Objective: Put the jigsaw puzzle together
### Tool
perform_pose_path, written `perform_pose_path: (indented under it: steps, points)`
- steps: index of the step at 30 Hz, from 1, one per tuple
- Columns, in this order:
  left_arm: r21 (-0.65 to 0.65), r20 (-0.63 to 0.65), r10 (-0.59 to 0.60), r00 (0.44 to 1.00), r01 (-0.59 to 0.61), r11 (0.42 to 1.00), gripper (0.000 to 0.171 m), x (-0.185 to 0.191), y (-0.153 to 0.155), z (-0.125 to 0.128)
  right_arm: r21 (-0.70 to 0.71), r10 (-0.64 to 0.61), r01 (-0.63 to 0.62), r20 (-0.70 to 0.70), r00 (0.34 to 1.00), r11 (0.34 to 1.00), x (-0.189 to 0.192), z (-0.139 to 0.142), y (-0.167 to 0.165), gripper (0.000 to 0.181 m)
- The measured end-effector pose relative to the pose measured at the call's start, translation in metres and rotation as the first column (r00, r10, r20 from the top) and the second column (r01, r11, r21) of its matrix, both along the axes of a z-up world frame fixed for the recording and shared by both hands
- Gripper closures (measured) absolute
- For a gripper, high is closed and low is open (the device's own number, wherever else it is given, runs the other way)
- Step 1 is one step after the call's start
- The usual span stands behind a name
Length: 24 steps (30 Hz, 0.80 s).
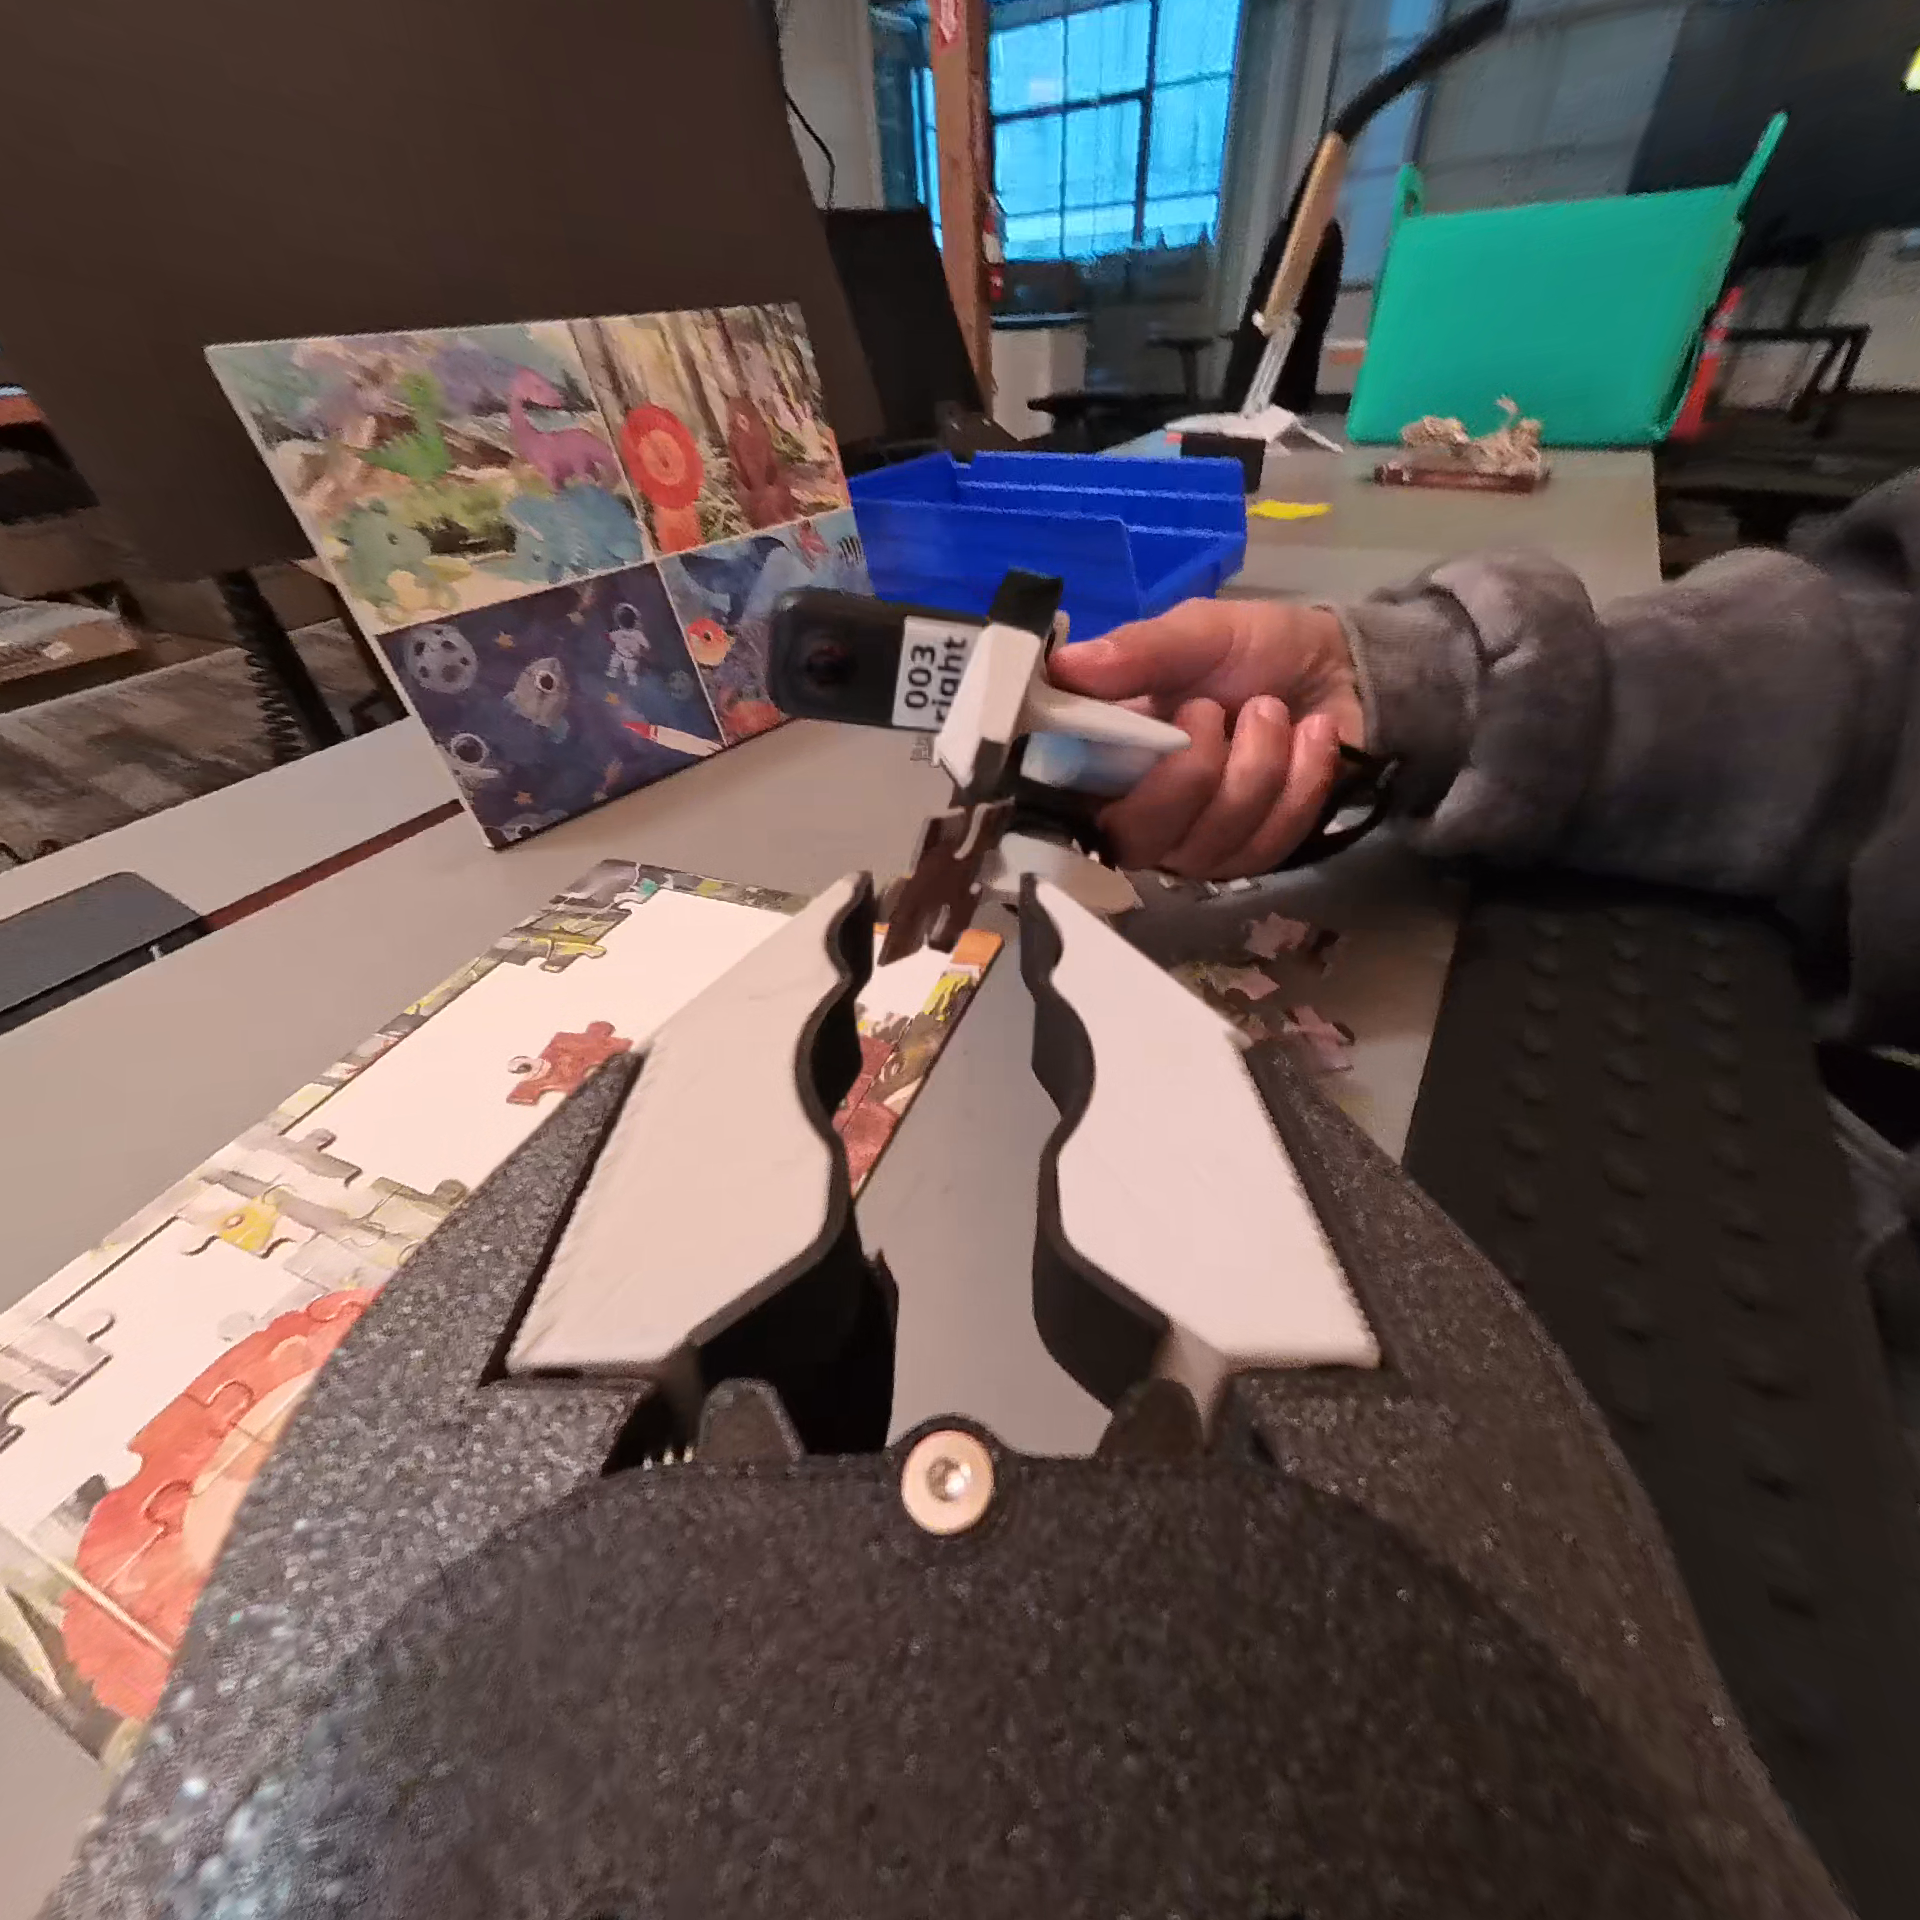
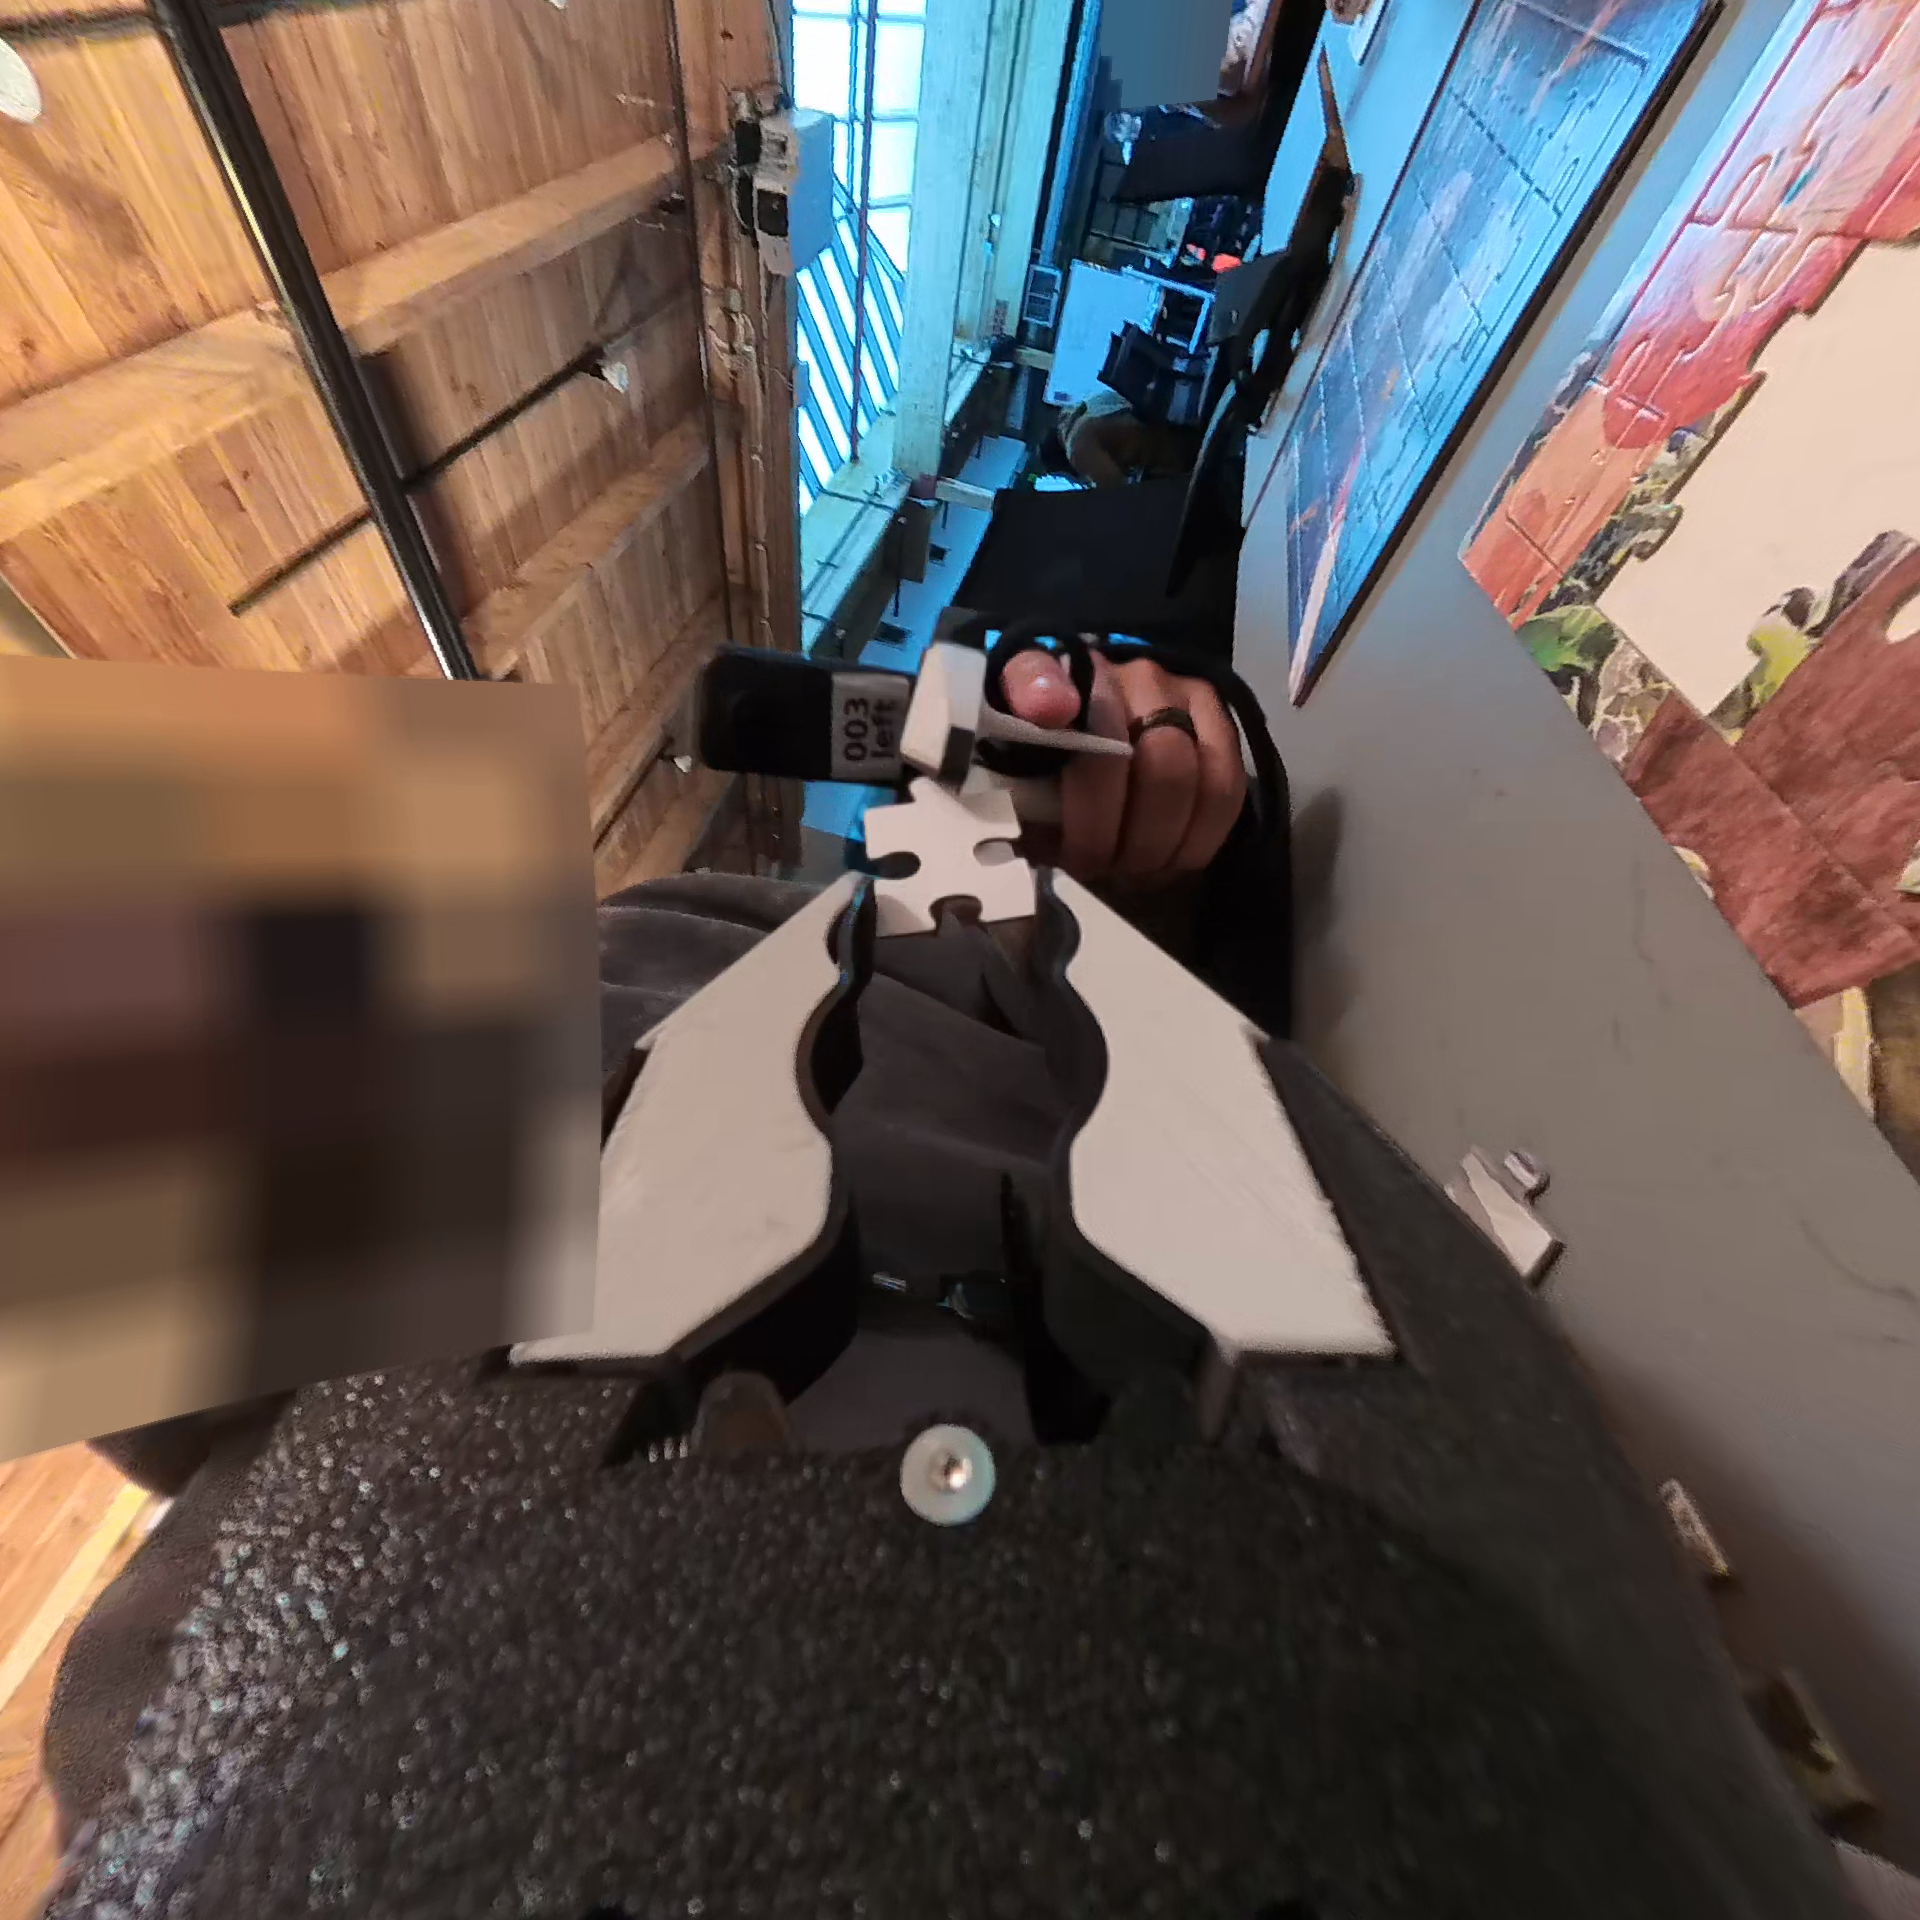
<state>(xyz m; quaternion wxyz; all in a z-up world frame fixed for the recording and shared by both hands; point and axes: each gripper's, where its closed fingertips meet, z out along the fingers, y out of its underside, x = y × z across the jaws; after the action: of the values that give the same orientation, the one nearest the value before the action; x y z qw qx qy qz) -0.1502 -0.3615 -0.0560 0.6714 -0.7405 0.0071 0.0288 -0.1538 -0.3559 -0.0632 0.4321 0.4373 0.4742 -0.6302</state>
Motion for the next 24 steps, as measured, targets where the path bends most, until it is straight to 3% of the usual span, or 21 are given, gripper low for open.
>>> perform_pose_path:
  steps: [4,5,6,10,12,15,16,18,21,24]
  points:
    - [-0.084,-0.026,-0.1,0.995,0.098,0.992,0.145,0.006,-0.001,-0.008,0.071,0.03,-0.028,-0.032,0.999,0.997,0.007,-0.006,-0.001,0.151]
    - [-0.107,-0.031,-0.132,0.991,0.128,0.986,0.15,0.008,-0.001,-0.01,0.086,0.03,-0.027,-0.034,0.999,0.996,0.007,-0.008,0.0,0.157]
    - [-0.125,-0.038,-0.166,0.985,0.16,0.979,0.161,0.011,-0.002,-0.012,0.1,0.02,-0.015,-0.048,0.999,0.995,0.006,-0.01,0.002,0.181]
    - [-0.181,-0.027,-0.181,0.983,0.173,0.968,0.171,0.006,0.003,-0.019,0.132,-0.023,0.027,-0.033,0.999,0.991,-0.004,-0.018,0.01,0.181]
    - [-0.273,0.011,-0.138,0.99,0.136,0.952,0.171,-0.008,0.008,-0.036,0.266,-0.09,0.11,-0.088,0.992,0.958,-0.017,-0.031,0.024,0.177]
    - [-0.335,0.15,0.008,0.989,0.043,0.941,0.171,-0.043,0.017,-0.046,0.432,-0.203,0.319,-0.292,0.935,0.844,-0.047,-0.033,0.057,0.179]
    - [-0.34,0.239,0.094,0.966,-0.007,0.94,0.171,-0.063,0.019,-0.046,0.481,-0.222,0.38,-0.353,0.909,0.79,-0.059,-0.033,0.069,0.18]
    - [-0.349,0.449,0.222,0.865,-0.058,0.935,0.171,-0.101,0.025,-0.048,0.615,-0.213,0.466,-0.441,0.872,0.636,-0.089,-0.04,0.092,0.173]
    - [-0.359,0.611,0.309,0.729,-0.093,0.929,0.171,-0.149,0.042,-0.054,0.769,0.014,0.443,-0.505,0.863,0.462,-0.125,-0.062,0.102,0.169]
    - [-0.41,0.656,0.372,0.656,-0.104,0.906,0.171,-0.177,0.057,-0.071,0.821,0.171,0.411,-0.506,0.845,0.396,-0.148,-0.09,0.099,0.177]
